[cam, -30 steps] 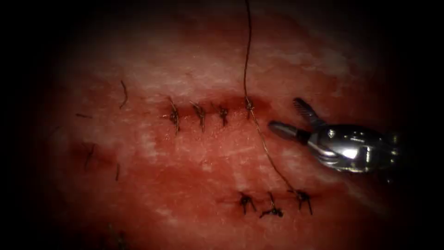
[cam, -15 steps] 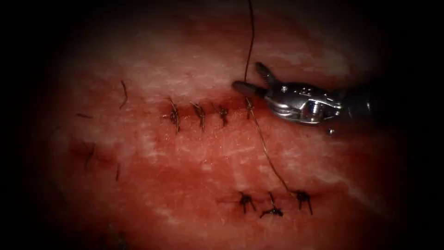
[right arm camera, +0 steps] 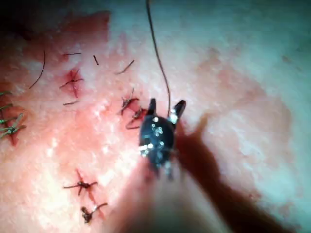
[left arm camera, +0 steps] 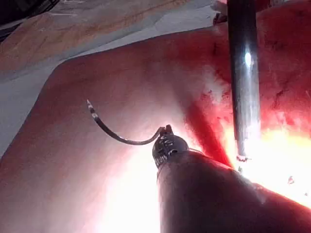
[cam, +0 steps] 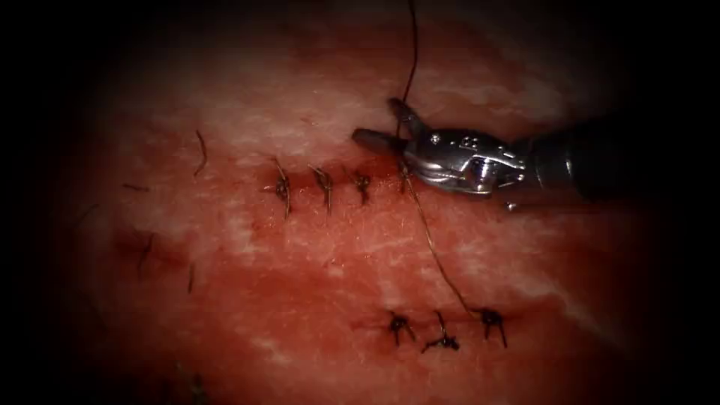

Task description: Wound Closure

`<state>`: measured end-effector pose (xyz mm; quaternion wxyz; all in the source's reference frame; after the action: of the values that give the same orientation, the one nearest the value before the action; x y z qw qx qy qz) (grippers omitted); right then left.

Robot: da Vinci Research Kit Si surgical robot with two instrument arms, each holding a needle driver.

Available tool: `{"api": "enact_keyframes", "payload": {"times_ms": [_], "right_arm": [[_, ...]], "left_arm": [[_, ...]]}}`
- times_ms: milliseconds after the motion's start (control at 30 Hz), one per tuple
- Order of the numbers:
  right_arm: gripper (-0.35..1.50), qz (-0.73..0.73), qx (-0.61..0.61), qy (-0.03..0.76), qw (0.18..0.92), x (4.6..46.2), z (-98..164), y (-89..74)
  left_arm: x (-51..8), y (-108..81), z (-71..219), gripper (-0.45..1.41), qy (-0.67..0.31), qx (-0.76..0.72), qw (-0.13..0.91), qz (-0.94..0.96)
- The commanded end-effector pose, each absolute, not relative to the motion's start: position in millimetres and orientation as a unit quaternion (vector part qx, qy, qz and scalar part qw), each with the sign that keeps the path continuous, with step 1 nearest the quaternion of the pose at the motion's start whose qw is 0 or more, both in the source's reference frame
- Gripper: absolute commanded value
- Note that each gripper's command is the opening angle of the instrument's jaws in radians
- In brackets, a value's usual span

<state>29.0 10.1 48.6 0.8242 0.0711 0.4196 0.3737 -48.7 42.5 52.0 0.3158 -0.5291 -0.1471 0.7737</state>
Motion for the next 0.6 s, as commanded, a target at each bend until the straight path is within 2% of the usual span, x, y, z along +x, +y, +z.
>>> {"api": "enact_keyframes", "payload": {"times_ms": [33, 300, 400, 467, 533, 600], "right_arm": [[1.33, 0.37, 0.076, 0.421, 0.825, 30.3, 49.4, 9.3], [1.31, 0.37, 0.074, 0.415, 0.828, 31.1, 50.4, 9.6], [1.16, 0.367, 0.079, 0.417, 0.828, 30.9, 50.4, 9.6], [0.79, 0.36, 0.089, 0.42, 0.828, 30.9, 50.3, 9.6], [0.24, 0.352, 0.098, 0.424, 0.829, 30.9, 50.2, 9.6], [0.17, 0.35, 0.097, 0.424, 0.83, 30.9, 50.2, 9.7]], "left_arm": [[-49.6, 42.4, 52.1, -0.45, -0.147, -0.53, 0.315, 0.773], [-50.4, 41.7, 50.6, -0.45, -0.146, -0.534, 0.31, 0.773], [-50.5, 41.6, 50.2, -0.45, -0.145, -0.534, 0.308, 0.774], [-50.6, 41.5, 50.1, -0.45, -0.145, -0.535, 0.308, 0.774], [-50.7, 41.4, 50.0, -0.45, -0.145, -0.535, 0.307, 0.773], [-50.8, 41.3, 49.9, -0.45, -0.146, -0.536, 0.306, 0.773]]}}
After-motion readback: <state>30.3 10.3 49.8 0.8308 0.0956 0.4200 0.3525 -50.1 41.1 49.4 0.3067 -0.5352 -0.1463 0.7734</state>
